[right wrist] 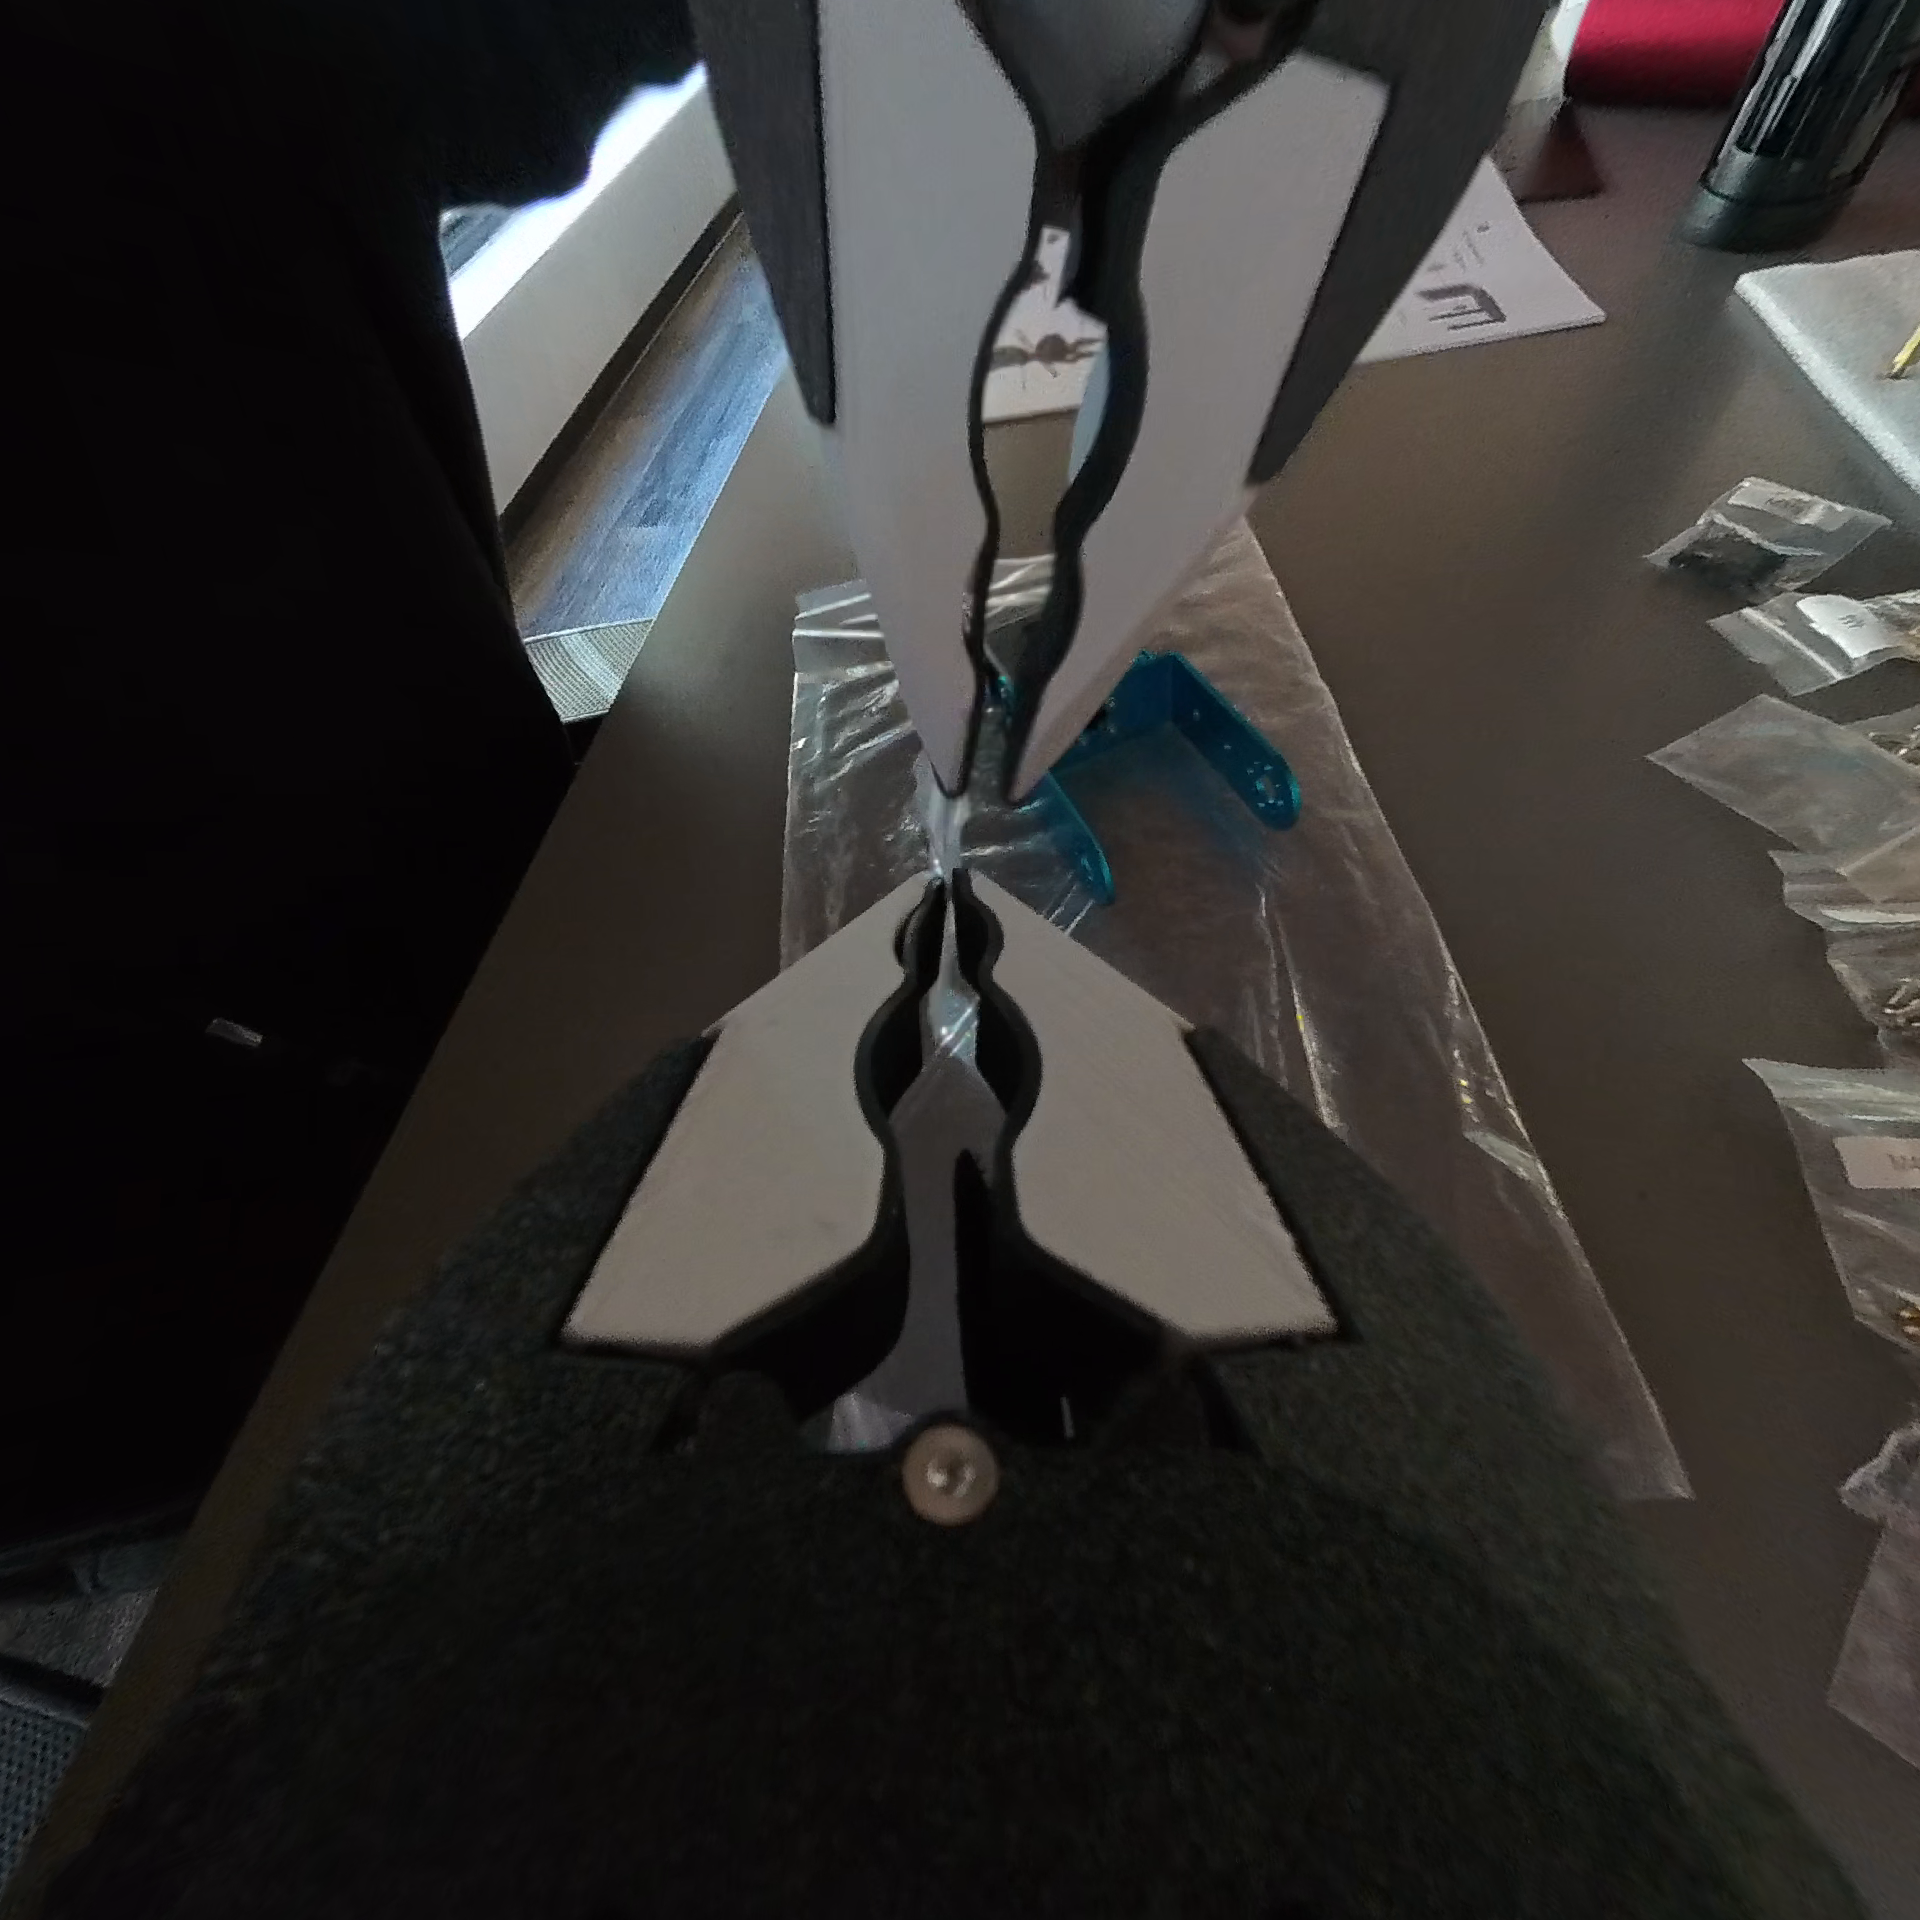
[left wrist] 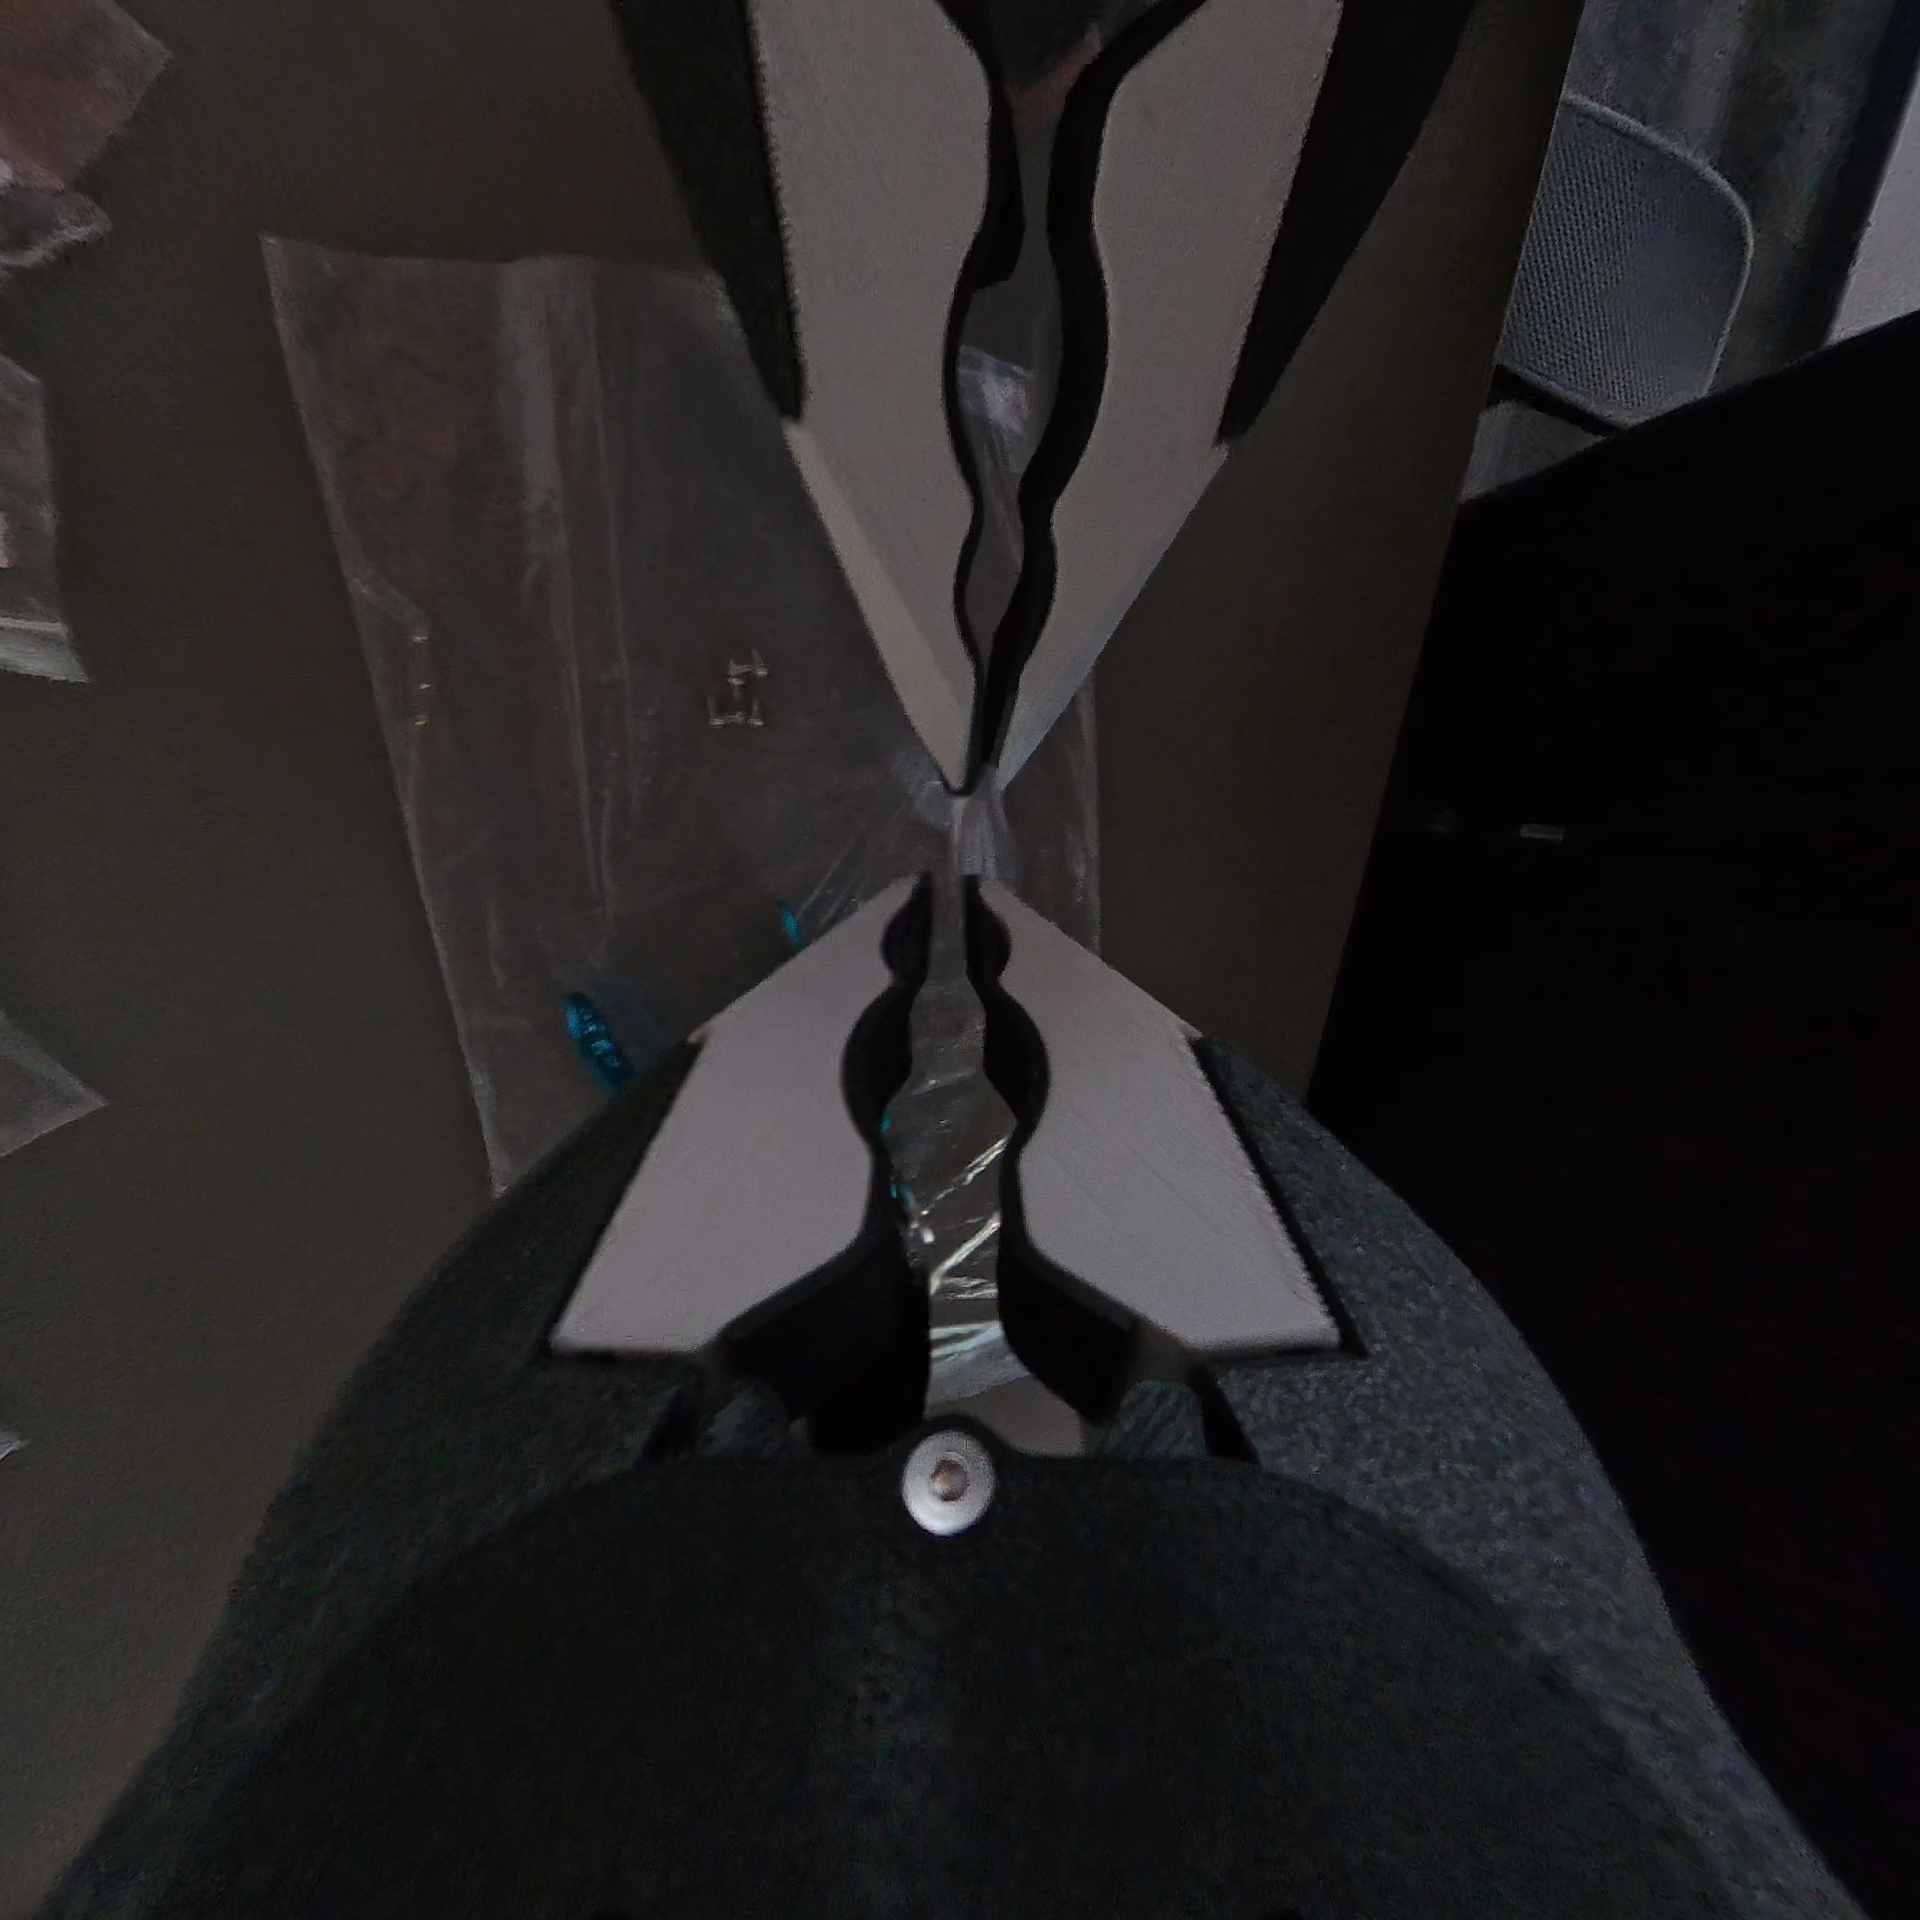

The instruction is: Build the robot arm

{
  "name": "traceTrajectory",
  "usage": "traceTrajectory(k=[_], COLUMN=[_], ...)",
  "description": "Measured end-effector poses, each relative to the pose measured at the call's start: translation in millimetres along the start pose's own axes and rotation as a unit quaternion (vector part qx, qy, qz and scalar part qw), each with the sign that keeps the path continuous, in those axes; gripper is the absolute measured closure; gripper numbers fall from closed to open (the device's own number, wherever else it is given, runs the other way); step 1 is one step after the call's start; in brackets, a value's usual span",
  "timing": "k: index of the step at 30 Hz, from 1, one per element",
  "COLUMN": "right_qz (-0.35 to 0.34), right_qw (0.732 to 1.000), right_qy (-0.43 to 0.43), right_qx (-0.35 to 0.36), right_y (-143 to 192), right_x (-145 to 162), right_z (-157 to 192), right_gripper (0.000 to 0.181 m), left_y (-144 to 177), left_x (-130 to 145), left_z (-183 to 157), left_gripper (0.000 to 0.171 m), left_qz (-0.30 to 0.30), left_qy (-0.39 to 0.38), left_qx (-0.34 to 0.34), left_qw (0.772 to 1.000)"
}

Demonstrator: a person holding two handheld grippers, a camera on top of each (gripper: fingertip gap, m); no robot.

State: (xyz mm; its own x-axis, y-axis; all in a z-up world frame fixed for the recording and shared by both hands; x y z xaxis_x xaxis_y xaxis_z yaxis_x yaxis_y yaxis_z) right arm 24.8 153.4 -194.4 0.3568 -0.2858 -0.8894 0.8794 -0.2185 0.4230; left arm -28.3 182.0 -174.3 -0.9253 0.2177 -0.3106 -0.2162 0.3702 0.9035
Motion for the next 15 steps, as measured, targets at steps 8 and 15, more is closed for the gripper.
traceTrajectory(k=[8,15], right_qz=[-0.074,-0.128], right_qw=[0.997,0.991], right_qy=[-0.030,-0.045], right_qx=[0.000,-0.022], right_y=[23.1,25.6], right_x=[-13.4,-21.4], right_z=[-12.0,-11.6], right_gripper=[0.181,0.180], left_y=[20.3,13.1], left_x=[32.4,21.3], left_z=[9.6,5.8], left_gripper=[0.146,0.169], left_qz=[-0.176,-0.352], left_qy=[-0.034,-0.100], left_qx=[-0.065,-0.091], left_qw=[0.982,0.926])
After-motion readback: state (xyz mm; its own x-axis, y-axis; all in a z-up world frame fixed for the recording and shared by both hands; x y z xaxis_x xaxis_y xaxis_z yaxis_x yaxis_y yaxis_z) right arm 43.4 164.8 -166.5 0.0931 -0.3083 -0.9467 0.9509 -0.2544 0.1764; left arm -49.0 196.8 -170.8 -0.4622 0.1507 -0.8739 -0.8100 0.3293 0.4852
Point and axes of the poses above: each gripper's, where its closed fingertips meet, y back along the fingers, x out of its underside, z = x × y across the jaws, the point moved 4 cm from there along y, back along the fingers, and after that the axes turned 1 degree about -y, right-handed, at the moved point
